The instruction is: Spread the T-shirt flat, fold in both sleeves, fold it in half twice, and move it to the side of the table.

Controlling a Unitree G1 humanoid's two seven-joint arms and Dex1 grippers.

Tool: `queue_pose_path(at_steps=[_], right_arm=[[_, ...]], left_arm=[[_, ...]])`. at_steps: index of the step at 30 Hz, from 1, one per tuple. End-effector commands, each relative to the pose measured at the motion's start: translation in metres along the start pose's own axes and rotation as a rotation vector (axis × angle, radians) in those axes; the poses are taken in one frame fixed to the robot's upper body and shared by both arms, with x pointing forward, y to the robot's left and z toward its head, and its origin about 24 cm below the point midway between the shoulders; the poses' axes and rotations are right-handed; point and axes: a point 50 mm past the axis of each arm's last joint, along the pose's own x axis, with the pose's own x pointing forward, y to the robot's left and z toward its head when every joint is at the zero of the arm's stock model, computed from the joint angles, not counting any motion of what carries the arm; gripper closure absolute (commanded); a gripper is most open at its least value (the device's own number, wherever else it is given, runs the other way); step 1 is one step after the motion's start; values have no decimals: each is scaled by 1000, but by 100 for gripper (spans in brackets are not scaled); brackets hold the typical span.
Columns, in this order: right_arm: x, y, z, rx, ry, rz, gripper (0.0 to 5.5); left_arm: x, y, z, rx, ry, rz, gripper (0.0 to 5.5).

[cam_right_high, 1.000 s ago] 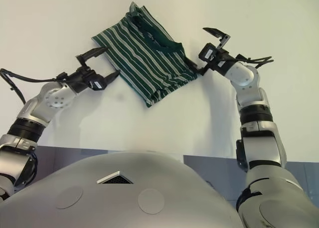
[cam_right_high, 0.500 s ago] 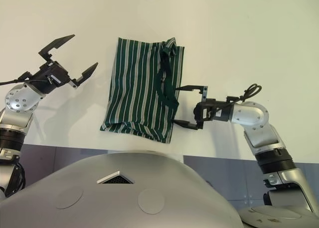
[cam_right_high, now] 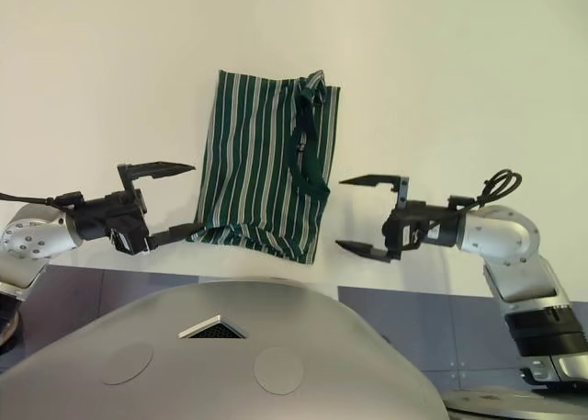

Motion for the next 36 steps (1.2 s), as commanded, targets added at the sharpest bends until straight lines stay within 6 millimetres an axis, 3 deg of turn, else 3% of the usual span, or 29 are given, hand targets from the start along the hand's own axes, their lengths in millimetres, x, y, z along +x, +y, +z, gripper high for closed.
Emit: queue_pose_path(at_steps=[1, 5, 15, 23, 28, 36], right_arm=[[11, 10, 3, -15, -18, 89, 10], [34, 21, -3, -1, -17, 133, 10], [49, 23, -6, -27, -6, 149, 10], [50, 20, -9, -32, 2, 143, 139], [51, 20, -9, -29, -7, 147, 232], [52, 21, -9, -30, -14, 139, 400]], left_arm=[[-2, -2, 0, 25, 22, -19, 11], [-2, 1, -3, 27, 37, 9, 11], [-15, 15, -14, 36, 91, 126, 11], [-24, 3, -21, 76, 185, 52, 10], [-28, -14, -4, 110, 179, -59, 10], [-21, -27, 4, 101, 139, -211, 10]])
